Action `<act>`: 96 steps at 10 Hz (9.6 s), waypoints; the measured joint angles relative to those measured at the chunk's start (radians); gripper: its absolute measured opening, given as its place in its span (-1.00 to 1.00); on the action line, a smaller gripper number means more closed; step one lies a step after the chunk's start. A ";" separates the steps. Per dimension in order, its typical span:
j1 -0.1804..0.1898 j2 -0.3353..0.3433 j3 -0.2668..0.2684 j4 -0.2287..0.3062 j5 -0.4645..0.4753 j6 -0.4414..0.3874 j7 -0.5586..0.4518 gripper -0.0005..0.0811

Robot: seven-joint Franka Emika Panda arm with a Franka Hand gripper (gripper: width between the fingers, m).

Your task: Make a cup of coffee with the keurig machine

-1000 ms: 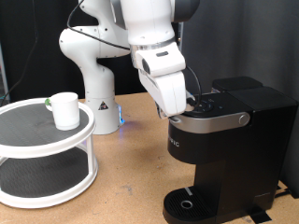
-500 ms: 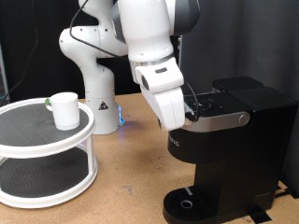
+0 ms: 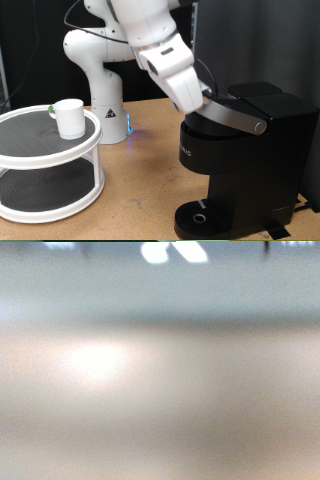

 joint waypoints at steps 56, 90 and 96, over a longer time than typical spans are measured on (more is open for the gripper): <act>-0.062 0.032 0.103 0.053 -0.162 0.064 0.167 -0.98; -0.233 -0.113 -0.121 0.096 -0.229 -0.485 -0.121 -0.98; -0.259 -0.200 -0.127 0.008 -0.175 -0.401 0.165 -0.98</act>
